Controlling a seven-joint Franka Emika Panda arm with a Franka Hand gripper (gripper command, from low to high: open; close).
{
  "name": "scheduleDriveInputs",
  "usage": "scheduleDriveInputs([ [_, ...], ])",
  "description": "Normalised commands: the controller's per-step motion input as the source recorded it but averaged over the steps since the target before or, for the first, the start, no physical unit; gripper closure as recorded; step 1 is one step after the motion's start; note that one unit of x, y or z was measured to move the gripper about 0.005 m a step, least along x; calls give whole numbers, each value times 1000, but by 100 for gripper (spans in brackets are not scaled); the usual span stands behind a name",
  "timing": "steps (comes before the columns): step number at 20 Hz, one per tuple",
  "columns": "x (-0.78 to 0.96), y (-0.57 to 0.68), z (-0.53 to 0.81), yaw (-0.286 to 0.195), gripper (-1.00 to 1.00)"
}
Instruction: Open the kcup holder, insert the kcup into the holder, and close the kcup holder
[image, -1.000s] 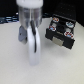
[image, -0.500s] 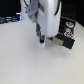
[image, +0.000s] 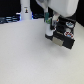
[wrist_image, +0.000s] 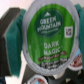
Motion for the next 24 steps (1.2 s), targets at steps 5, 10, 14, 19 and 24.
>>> scheduleDriveInputs([
  [5,-176,549,234,52,100],
  [10,-118,547,180,44,100],
  [14,-75,560,45,34,100],
  [19,-55,552,-32,57,100],
  [24,-81,463,-54,102,100],
])
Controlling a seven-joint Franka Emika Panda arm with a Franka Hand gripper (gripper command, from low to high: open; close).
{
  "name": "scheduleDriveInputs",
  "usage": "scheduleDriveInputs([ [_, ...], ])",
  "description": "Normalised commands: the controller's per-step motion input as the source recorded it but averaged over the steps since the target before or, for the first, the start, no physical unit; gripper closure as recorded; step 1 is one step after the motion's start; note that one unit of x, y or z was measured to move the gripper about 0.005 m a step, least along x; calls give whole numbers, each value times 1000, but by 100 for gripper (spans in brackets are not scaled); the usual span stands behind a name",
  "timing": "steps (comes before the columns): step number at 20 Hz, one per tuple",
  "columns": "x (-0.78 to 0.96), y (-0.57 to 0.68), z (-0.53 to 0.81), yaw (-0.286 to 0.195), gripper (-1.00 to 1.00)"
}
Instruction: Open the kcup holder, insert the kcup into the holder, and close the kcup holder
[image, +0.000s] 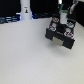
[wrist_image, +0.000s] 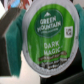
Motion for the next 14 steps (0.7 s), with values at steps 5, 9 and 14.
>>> scheduleDriveInputs([
  [5,-128,310,-83,114,100],
  [9,-65,72,-218,79,100],
  [14,-97,2,-285,40,100],
])
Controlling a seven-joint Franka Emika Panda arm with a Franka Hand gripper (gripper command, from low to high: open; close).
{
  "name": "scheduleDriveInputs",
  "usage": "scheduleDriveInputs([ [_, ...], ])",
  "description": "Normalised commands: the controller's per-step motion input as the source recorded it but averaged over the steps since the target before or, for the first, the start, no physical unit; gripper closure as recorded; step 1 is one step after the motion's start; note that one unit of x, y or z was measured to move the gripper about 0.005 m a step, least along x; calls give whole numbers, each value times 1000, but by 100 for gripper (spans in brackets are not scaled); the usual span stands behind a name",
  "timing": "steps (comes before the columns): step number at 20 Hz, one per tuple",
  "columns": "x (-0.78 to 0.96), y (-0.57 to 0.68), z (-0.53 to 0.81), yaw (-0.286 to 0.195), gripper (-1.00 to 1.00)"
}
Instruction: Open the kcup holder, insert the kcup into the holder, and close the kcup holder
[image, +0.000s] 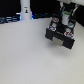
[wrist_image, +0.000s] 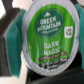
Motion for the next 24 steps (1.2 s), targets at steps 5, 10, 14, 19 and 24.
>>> scheduleDriveInputs([
  [5,-100,12,-281,27,100],
  [10,-38,-35,-134,3,100],
  [14,-150,-52,-21,10,100],
  [19,-159,-52,-7,8,100],
  [24,-163,-43,2,8,100],
])
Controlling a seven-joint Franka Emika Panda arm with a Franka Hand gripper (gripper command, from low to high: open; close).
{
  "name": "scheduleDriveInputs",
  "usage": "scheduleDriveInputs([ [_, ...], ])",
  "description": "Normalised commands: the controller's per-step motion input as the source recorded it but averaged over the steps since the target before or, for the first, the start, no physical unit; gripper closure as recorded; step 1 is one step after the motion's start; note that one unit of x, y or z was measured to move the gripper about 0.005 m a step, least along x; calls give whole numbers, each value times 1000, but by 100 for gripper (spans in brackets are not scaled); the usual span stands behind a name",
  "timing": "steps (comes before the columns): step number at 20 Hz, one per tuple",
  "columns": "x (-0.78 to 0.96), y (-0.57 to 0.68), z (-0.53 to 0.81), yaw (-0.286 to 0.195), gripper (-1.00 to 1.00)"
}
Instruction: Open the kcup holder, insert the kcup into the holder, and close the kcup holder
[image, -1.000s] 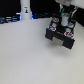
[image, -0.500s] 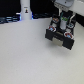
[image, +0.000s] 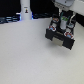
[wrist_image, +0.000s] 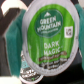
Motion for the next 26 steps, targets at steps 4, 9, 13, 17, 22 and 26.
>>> scheduleDriveInputs([
  [4,-66,-190,162,-15,100],
  [9,-42,-369,283,-13,100],
  [13,-73,-38,-52,6,100],
  [17,-23,-4,-210,5,100],
  [22,-14,-14,-211,8,100],
  [26,-5,-11,-201,8,100],
])
